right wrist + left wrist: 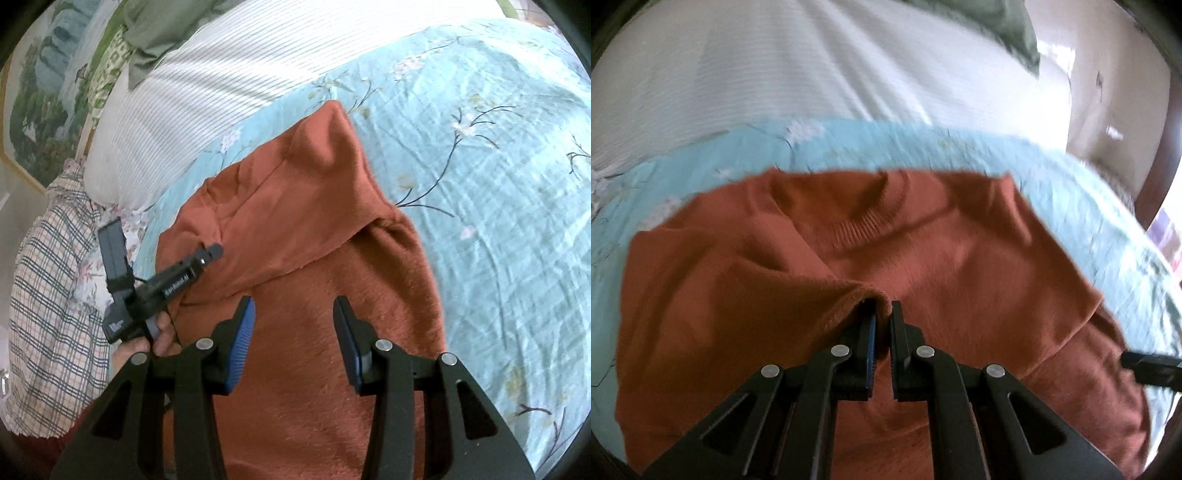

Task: Fold small clothes

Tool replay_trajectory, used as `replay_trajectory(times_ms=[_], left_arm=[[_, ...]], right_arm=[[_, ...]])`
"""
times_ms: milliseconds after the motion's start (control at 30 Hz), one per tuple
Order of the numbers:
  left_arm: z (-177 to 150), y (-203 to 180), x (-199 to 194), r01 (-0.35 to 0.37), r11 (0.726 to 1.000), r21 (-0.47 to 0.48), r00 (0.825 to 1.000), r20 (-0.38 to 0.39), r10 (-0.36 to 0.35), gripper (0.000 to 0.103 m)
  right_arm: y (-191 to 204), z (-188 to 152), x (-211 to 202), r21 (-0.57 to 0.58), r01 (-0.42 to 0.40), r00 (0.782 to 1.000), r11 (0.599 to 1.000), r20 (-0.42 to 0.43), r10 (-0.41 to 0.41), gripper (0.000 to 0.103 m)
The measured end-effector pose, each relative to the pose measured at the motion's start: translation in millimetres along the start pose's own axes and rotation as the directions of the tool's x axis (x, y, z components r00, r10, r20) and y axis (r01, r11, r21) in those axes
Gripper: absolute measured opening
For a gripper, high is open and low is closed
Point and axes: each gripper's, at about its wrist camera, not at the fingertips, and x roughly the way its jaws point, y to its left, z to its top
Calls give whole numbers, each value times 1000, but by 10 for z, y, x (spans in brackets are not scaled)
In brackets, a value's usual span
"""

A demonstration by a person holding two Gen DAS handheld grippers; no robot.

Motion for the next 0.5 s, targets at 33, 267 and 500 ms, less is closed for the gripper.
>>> replay_trajectory(times_ms=[33, 267, 500], left_arm=[[-30, 11, 41, -1, 1000, 0, 1000, -14, 1, 7], [-206, 138, -21, 46, 999, -25, 996, -77, -48, 23], [-568, 338, -568, 61, 997, -49, 997, -33, -63, 48]], right_arm=[[-2, 8, -2, 3, 2, 1000, 1000, 3, -2, 45], [160, 47, 70, -32, -23, 1000, 999, 2, 23, 56], [530, -34, 368, -102, -100, 993, 990, -67, 94, 56]])
